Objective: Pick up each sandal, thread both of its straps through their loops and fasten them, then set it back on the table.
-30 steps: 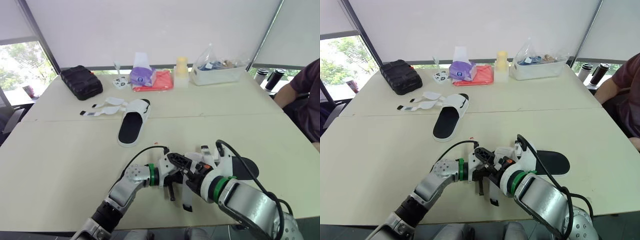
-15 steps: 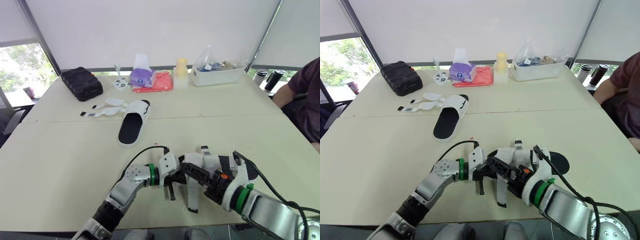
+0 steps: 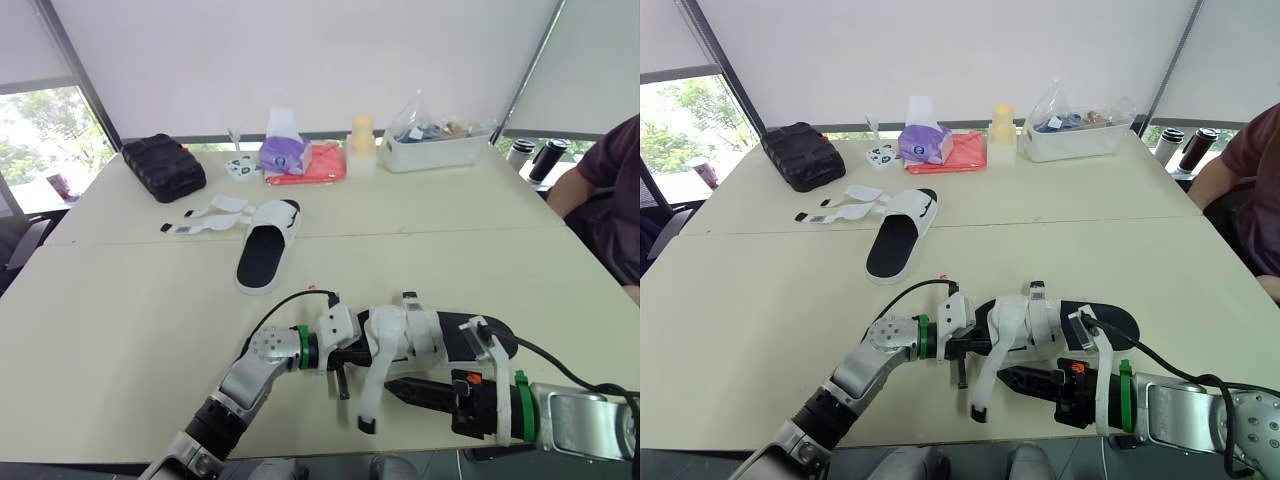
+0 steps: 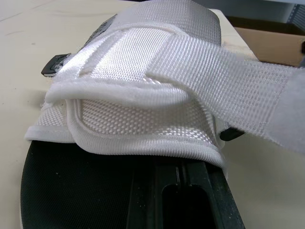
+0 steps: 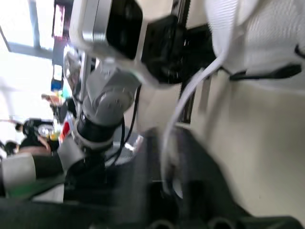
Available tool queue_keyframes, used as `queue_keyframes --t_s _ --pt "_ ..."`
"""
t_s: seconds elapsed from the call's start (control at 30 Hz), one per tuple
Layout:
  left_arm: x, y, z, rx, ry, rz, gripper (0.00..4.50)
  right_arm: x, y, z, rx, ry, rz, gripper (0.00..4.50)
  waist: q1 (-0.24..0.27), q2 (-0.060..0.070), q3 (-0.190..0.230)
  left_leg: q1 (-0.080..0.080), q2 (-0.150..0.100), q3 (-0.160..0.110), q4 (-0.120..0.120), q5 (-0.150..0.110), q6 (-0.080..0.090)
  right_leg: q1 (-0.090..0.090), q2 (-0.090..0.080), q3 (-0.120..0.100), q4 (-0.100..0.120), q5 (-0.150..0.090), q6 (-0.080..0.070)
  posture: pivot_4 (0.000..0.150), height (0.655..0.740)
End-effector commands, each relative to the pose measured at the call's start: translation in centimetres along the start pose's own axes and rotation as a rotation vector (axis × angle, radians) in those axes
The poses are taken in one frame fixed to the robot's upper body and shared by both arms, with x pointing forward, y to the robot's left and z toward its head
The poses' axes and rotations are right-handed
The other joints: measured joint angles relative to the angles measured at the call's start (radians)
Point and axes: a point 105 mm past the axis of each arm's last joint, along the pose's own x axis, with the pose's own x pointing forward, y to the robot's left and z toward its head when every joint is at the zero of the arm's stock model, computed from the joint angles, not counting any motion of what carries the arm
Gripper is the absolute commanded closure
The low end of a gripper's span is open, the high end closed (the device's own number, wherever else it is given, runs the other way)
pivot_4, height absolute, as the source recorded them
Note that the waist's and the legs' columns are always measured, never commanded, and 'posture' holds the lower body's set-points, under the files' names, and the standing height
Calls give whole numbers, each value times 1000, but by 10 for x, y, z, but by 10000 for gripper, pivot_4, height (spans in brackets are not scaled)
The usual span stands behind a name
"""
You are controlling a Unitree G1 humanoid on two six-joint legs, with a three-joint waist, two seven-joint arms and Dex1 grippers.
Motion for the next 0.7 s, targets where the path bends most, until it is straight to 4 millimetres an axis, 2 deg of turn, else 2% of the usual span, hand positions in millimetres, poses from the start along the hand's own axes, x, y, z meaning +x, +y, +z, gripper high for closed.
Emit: queue_keyframes --t_s 0.03,0.3,0.33,0.37,0.57,0.7 --pt "-8 4 -28 -59 115 33 45000 2 1 4 -34 14 -27 44583 0 0 0 0 0 0 0 0 0 0 0 0 0 0 0 1500 7400" --pt "-9 6 -28 -56 120 40 45000 -1 8 6 -88 44 -15 44583 1 -1 0 -1 0 0 0 0 0 -1 0 0 0 1 1 1500 7400" --pt "-9 7 -28 -56 120 40 45000 -3 10 4 -92 55 -11 39277 1 0 1 -1 0 0 0 0 0 -1 0 0 0 1 1 1500 7400" --pt "-9 7 -28 -56 120 40 45000 -4 11 2 -94 63 -7 36326 1 -1 1 -1 0 0 0 0 0 -1 0 0 0 0 1 1500 7400" --pt "-8 7 -30 -67 119 38 45000 -8 4 -5 -108 108 -88 7662 1 -2 1 -1 0 0 0 0 0 -1 0 0 0 0 1 1500 7400" --pt "-7 7 -30 -64 121 32 45000 -1 -3 -5 -138 94 -117 7662 1 -3 2 -1 0 0 0 0 0 -1 0 0 -1 0 1 1500 7400"
